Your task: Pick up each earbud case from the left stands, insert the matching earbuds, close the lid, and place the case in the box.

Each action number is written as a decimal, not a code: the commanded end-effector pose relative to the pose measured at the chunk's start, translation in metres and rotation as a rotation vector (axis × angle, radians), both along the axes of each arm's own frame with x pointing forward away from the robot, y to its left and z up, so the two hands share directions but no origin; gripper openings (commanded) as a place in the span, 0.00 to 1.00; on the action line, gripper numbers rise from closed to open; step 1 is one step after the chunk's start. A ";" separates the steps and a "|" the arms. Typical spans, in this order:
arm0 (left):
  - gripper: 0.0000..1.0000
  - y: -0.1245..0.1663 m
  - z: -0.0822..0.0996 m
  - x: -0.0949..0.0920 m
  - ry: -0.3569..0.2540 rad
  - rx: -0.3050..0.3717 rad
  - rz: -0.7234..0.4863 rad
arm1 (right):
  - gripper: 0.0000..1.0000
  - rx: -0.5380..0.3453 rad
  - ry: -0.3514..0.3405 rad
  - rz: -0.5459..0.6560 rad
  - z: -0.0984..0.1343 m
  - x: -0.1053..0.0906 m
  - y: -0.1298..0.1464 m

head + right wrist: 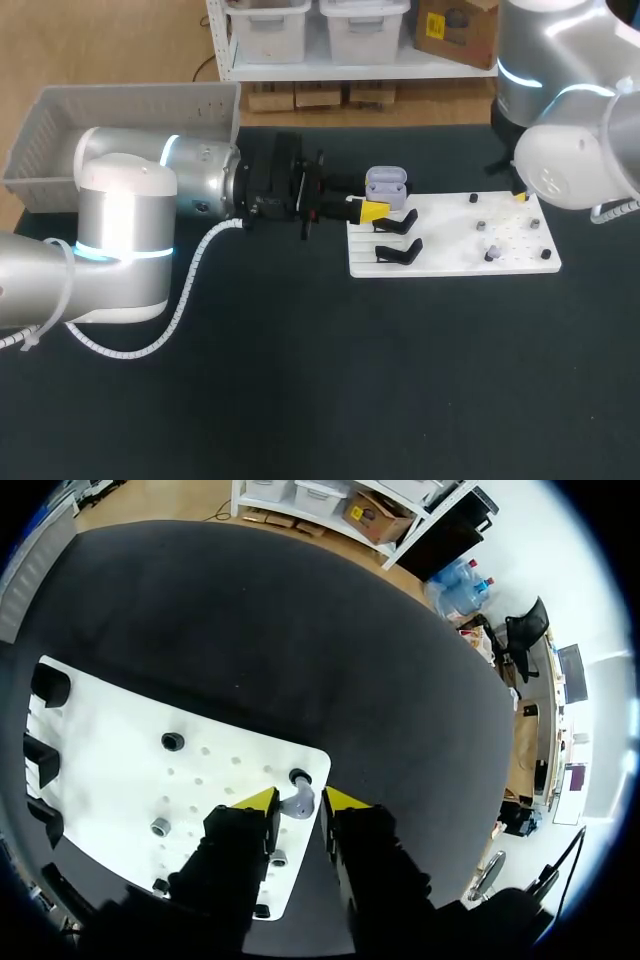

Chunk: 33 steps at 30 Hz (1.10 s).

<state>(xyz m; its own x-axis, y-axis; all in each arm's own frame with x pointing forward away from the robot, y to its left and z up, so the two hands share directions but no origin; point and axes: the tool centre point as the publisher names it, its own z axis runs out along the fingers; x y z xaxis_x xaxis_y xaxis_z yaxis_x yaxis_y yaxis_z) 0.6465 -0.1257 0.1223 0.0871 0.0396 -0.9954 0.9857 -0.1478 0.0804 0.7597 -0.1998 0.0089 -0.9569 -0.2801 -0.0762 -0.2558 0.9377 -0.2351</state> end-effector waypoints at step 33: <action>0.00 0.000 -0.001 -0.001 -0.003 -0.003 0.005 | 0.00 0.087 0.087 -0.004 0.118 -0.081 0.036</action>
